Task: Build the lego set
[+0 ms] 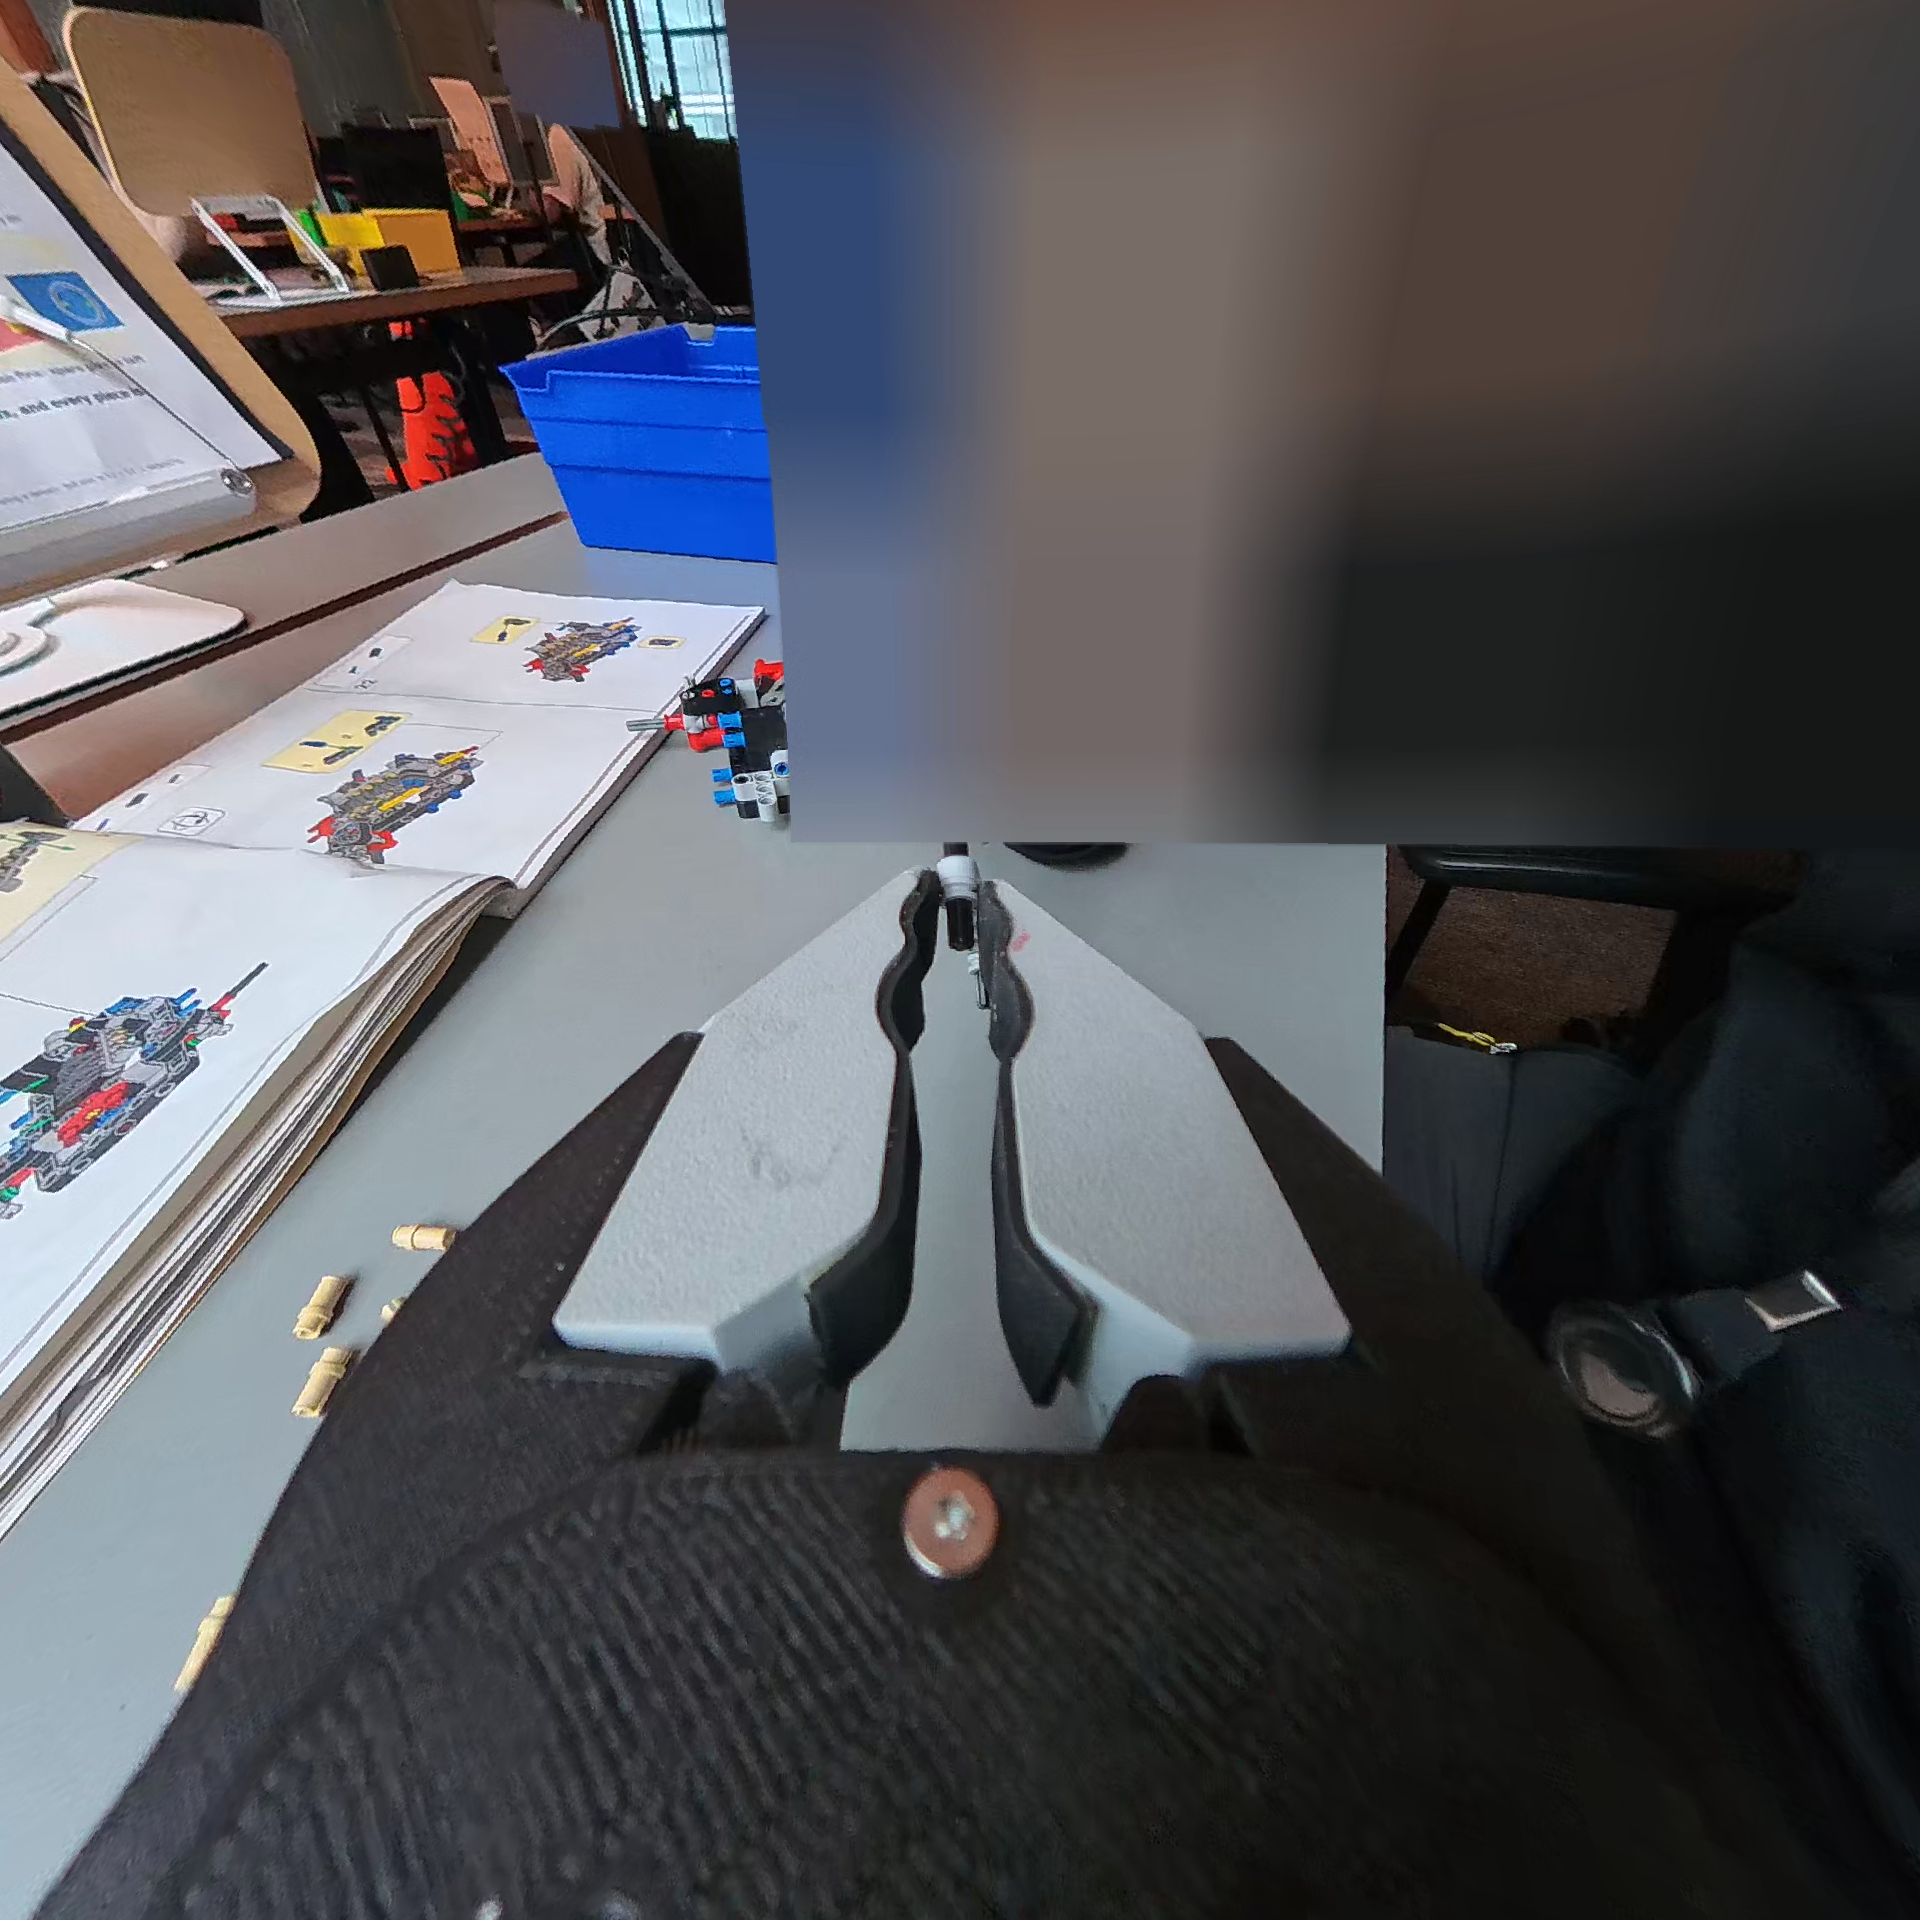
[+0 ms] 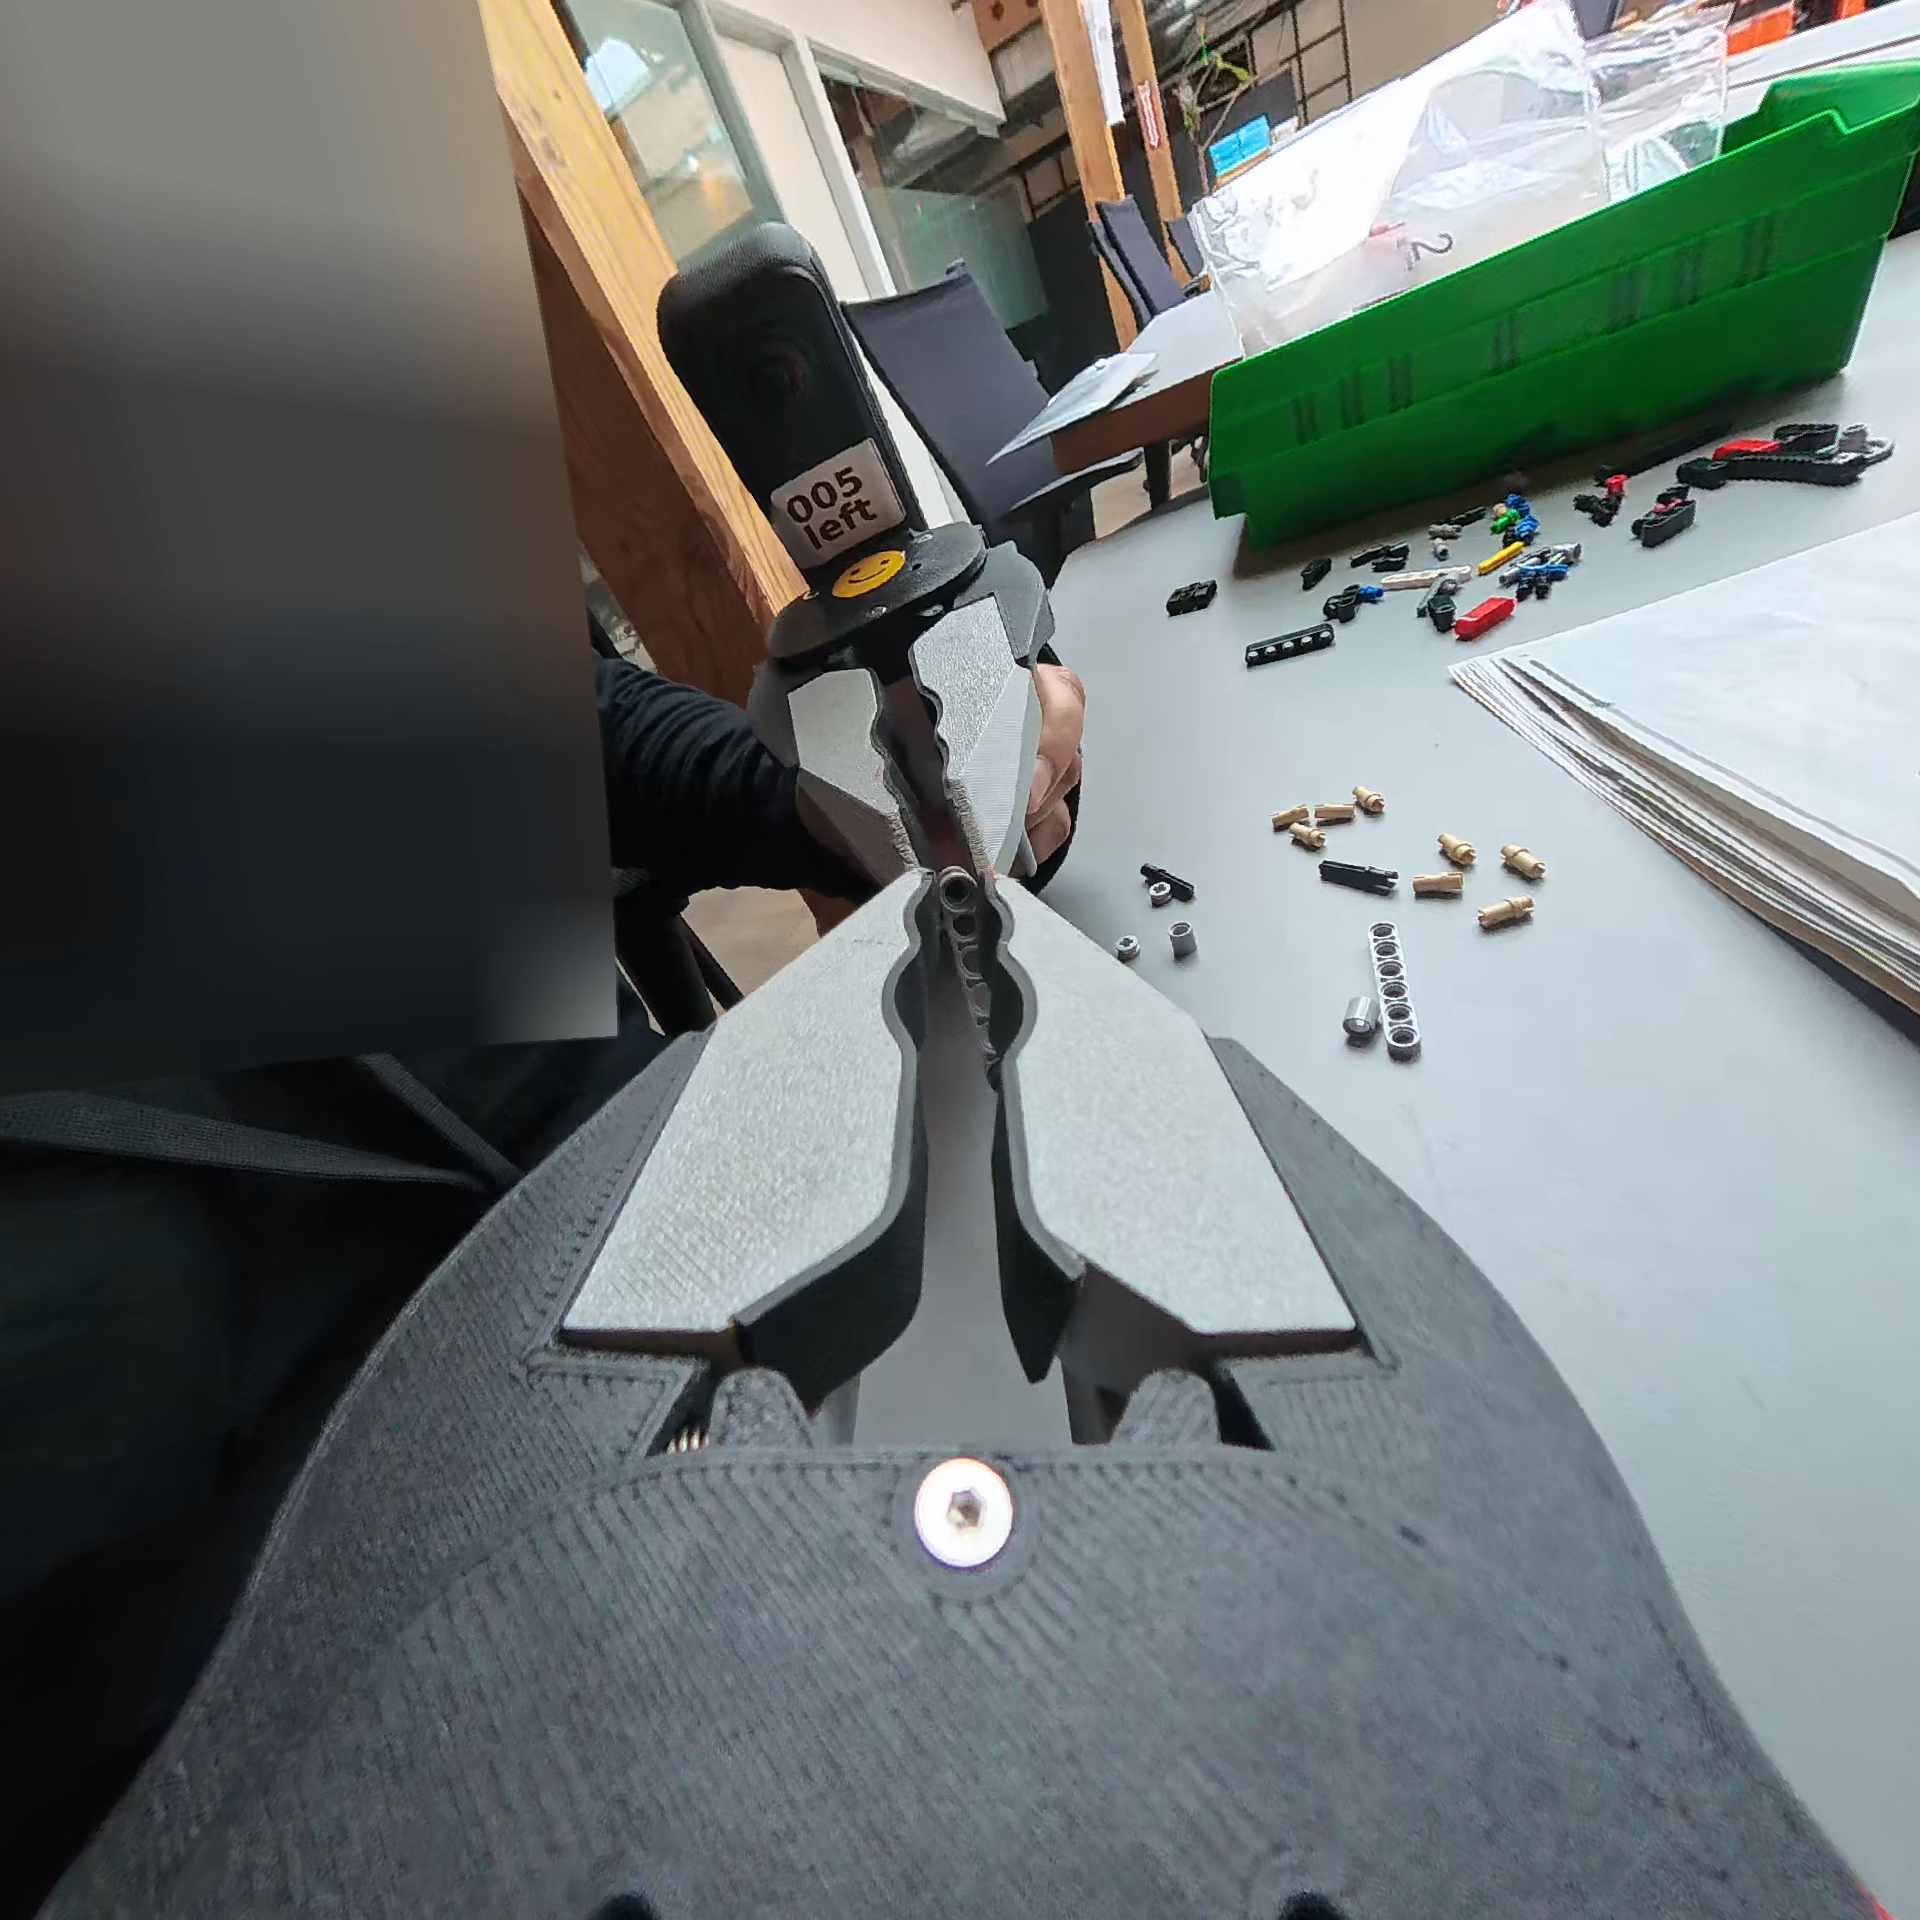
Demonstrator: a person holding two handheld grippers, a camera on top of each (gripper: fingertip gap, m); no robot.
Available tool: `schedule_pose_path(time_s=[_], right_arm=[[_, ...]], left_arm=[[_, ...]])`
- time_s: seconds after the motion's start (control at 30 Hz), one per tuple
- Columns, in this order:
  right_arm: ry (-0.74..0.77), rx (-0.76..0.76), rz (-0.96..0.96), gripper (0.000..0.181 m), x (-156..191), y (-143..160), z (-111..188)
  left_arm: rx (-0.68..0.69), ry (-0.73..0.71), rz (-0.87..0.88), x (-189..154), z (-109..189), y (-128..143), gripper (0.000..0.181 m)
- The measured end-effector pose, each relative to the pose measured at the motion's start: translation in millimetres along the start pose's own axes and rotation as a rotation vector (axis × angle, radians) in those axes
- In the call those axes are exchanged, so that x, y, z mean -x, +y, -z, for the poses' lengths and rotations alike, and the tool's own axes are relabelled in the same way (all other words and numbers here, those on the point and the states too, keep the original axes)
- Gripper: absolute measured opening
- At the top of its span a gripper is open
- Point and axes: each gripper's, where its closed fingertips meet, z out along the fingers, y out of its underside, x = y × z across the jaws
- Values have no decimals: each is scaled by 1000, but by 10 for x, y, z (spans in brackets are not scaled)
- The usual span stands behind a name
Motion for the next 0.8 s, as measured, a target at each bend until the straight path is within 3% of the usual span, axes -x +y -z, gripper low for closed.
schedule_pose_path(time_s=[0.3, 0.8], right_arm=[[25, 12, 41, 3, -8, 11, -30], [114, 233, 121, 3, -173, 284, -13]], left_arm=[[7, -5, 8, 16, 4, 10, 4], [228, 16, 78, 54, -115, 313, 4]])
